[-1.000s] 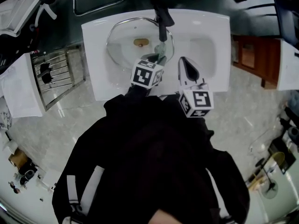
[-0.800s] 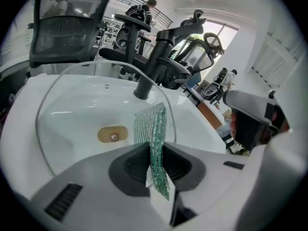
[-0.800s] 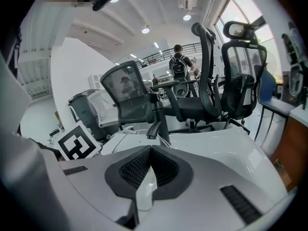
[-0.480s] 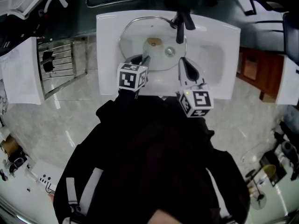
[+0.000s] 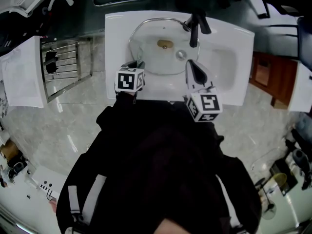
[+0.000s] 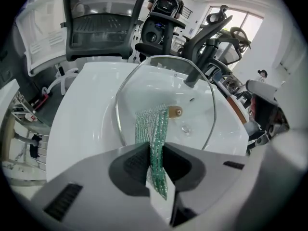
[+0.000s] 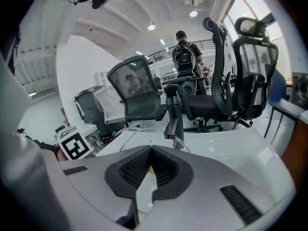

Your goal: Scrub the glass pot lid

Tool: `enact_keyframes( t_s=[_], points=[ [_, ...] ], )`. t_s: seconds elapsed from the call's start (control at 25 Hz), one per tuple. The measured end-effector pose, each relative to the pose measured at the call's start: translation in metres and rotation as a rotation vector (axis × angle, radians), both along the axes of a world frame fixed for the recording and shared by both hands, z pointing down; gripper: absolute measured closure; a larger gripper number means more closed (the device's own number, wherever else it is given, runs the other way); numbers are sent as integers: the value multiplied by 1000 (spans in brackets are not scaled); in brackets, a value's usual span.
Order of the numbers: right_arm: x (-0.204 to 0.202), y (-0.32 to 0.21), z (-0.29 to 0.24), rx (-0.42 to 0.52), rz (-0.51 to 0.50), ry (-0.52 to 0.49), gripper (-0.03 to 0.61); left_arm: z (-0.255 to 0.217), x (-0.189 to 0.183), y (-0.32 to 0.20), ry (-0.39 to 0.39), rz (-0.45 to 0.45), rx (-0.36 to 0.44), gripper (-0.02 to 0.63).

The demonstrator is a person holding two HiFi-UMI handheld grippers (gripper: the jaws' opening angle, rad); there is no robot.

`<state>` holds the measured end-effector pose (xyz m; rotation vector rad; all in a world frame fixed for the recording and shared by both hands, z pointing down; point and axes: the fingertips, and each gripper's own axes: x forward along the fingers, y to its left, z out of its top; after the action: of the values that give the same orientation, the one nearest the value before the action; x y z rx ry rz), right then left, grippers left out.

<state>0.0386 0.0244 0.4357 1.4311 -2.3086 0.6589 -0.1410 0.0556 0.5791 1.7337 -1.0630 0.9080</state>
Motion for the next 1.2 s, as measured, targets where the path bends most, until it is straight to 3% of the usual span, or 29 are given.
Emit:
enact_keyframes(
  t_s=[0.44,1.2],
  points=[
    [7,-3,1,-5,30,-1,575,24,24,4,10,82,-101,552],
    [23,6,6,-25,83,9,575,46,52,17,46,150,-182,552]
  ],
)
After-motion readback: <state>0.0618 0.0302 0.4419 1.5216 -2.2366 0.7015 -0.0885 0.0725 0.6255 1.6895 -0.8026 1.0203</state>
